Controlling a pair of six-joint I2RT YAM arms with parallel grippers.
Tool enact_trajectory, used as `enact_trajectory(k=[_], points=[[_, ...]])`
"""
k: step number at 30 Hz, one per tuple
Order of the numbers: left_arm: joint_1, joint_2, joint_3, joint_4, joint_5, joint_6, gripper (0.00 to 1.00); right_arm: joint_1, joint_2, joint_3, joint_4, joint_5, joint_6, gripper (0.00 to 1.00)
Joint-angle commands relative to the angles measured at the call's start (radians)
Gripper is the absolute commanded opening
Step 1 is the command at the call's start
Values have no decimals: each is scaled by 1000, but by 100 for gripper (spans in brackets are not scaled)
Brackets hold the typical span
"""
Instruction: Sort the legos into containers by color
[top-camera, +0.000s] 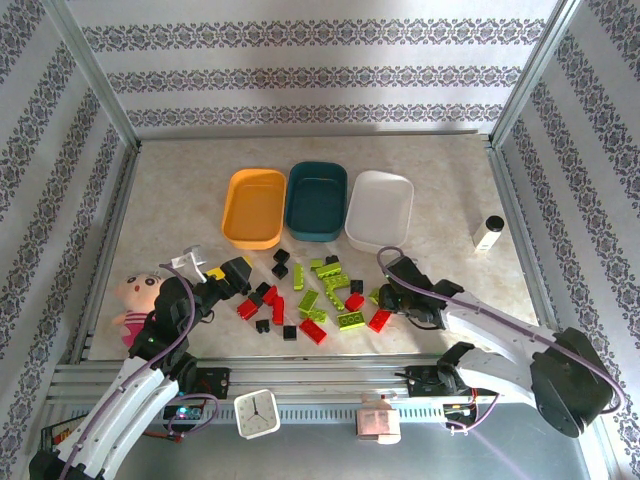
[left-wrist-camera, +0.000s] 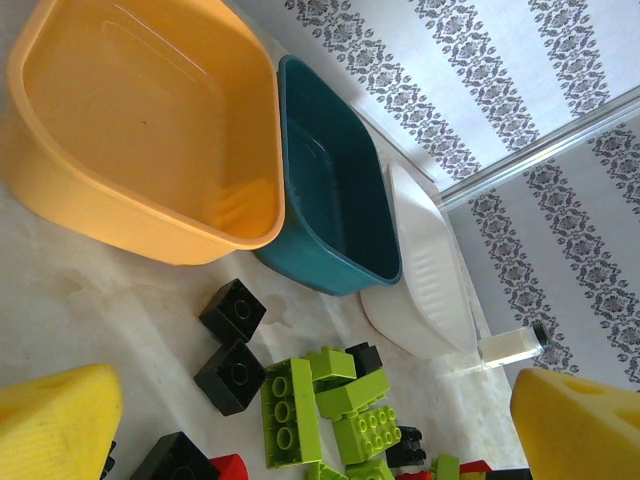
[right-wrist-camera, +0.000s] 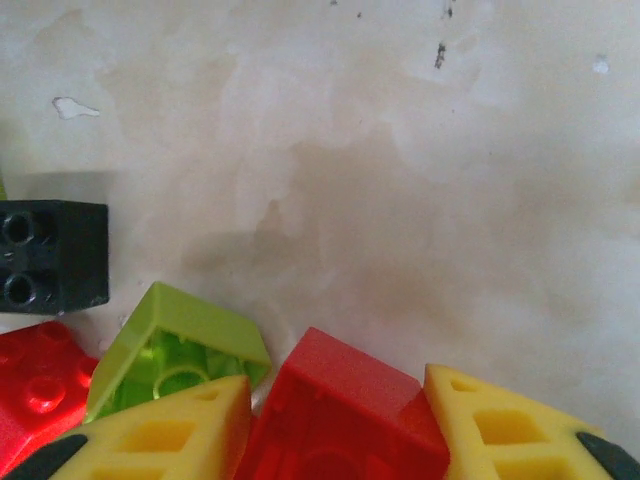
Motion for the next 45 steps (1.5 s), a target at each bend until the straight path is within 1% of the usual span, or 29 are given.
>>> enact_trajectory(k=[1,4,7,10,13,18,22,23,24,27,30,32,36,37,41,43,45], points=[[-12,-5,-5,28,1,-13,99,8,-63,91,-66,39,-54,35],[-11,-5,0,12,-5,-11,99,-4,-68,184,-76,37,-105,35],[-11,-5,2,4,-15,-16,99,-52,7,287,-30,13,-155,35],[-11,-5,-14,53,3,-21,99,-114,142,401,67,-3,-197,35],[-10,-5,-18,51,-3,-47,99,-165,315,507,149,25,-236,35],[-8,-8,-5,26,31,-67,99,-245,607,685,152,6,-249,33],[-6,-11,24,-53,25,-46,99,-270,723,722,178,-3,-228,34],[-5,-11,29,-69,23,-35,99,-272,743,731,180,-4,-227,35],[-4,-10,35,-84,20,-24,99,-272,759,740,181,-5,-226,41],[-3,-7,50,-112,22,9,99,-272,767,754,179,-16,-226,62],[-4,11,86,-177,14,55,100,-266,722,745,175,-27,-230,70],[-4,47,120,-230,9,89,96,-257,674,721,175,-25,-230,71],[-14,186,206,-367,-8,150,81,-208,562,630,194,-21,-228,72],[-23,221,219,-392,-21,156,78,-195,540,607,199,-18,-227,72],[-105,330,197,-384,-97,137,76,-147,456,494,245,-11,-199,73],[-145,366,194,-380,-159,136,75,-138,421,444,268,-22,-181,73],[-168,390,197,-369,-215,150,75,-134,400,410,276,-22,-174,73]])
